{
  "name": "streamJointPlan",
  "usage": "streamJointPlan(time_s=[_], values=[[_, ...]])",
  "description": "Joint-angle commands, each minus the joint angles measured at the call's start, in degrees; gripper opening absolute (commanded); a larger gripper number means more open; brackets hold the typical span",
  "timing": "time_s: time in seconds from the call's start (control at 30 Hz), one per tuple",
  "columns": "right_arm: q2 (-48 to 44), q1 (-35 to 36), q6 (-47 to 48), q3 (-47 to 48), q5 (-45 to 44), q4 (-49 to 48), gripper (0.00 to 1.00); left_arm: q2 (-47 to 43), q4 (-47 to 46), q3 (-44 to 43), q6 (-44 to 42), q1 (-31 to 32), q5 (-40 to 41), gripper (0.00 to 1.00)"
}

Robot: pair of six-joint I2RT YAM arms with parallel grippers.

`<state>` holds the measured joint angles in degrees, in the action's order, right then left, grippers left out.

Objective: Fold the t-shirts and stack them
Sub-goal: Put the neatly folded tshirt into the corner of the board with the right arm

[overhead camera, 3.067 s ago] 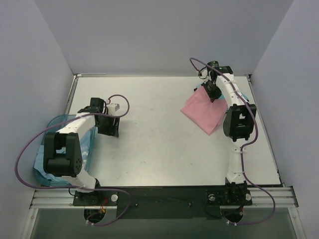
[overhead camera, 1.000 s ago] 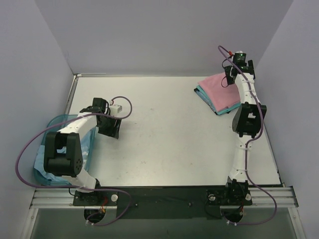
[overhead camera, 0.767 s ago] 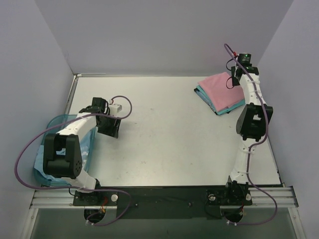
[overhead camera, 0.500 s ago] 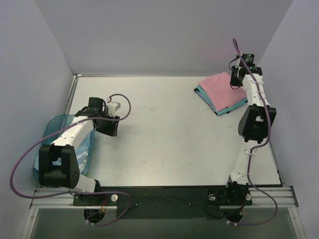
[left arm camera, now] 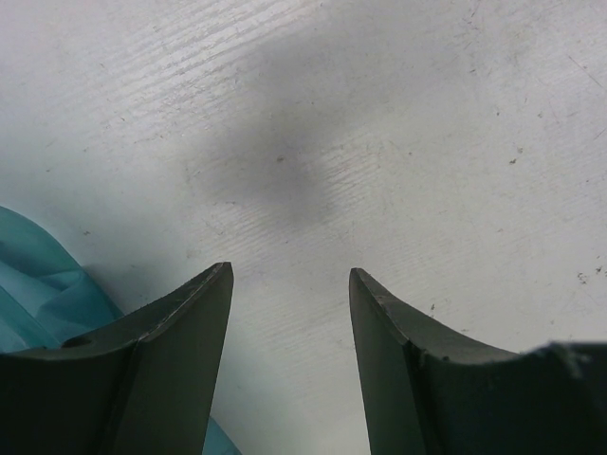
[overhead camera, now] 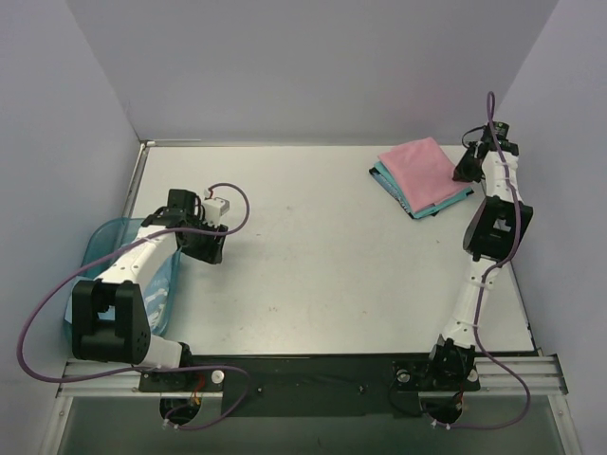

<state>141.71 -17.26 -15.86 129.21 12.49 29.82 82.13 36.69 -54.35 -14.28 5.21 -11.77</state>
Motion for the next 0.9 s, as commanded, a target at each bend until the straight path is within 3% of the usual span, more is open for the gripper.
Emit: streamJointPlan(time_s=[0.0,0.07,0.1,0.13,0.17,0.3,0.37,0.47,0.5,0.63,0.87], values=[[-5.02,1.96,0.04,3.86,1.14,0.59,0.0,-2.32,0.66,-2.6,-1.27,0.15,-0.97,0.62],[-8.02,2.14,0.74,2.55,0.61,0.5,0.04,-3.2,1.1,-3.3,-1.54,0.15,-0.97,0.62],[-10.99,2.75,1.87,1.58,-1.22,0.15,0.13,-3.9,1.19,-3.48,-1.71,0.15,-1.41,0.62],[-12.67,3.28,2.93,-2.08,-2.63,-0.2,0.39,-4.43,1.54,-3.83,-1.97,0.15,-1.76,0.63],[-16.69,4.5,5.55,-4.03,-5.52,-1.07,0.54,-5.48,1.81,-4.1,-2.5,0.15,-2.81,0.63],[-31.62,8.89,10.14,-22.12,-14.93,-7.38,0.79,-9.69,3.92,-3.58,-4.7,0.24,-4.67,0.64],[-39.7,10.13,10.15,-32.5,-14.78,-13.17,0.93,-12.41,3.57,-2.61,-5.14,0.15,-4.05,0.65],[-49.93,11.36,8.57,-48.98,-13.28,-19.61,0.94,-15.67,0.42,-1.2,-2.35,0.15,-1.34,0.66],[-55.0,12.32,8.74,-55.4,-13.28,-22.67,1.0,-16.81,-0.55,-0.59,-1.28,0.24,-0.89,0.67],[-67.69,14.62,8.57,-71.76,-13.46,-28.14,1.0,-19.46,-7.06,4.07,9.78,0.15,1.66,0.67],[-90.78,15.06,4.52,-101.82,-10.11,-44.04,1.0,-22.1,-14.44,11.8,16.65,-0.12,5.7,0.67]])
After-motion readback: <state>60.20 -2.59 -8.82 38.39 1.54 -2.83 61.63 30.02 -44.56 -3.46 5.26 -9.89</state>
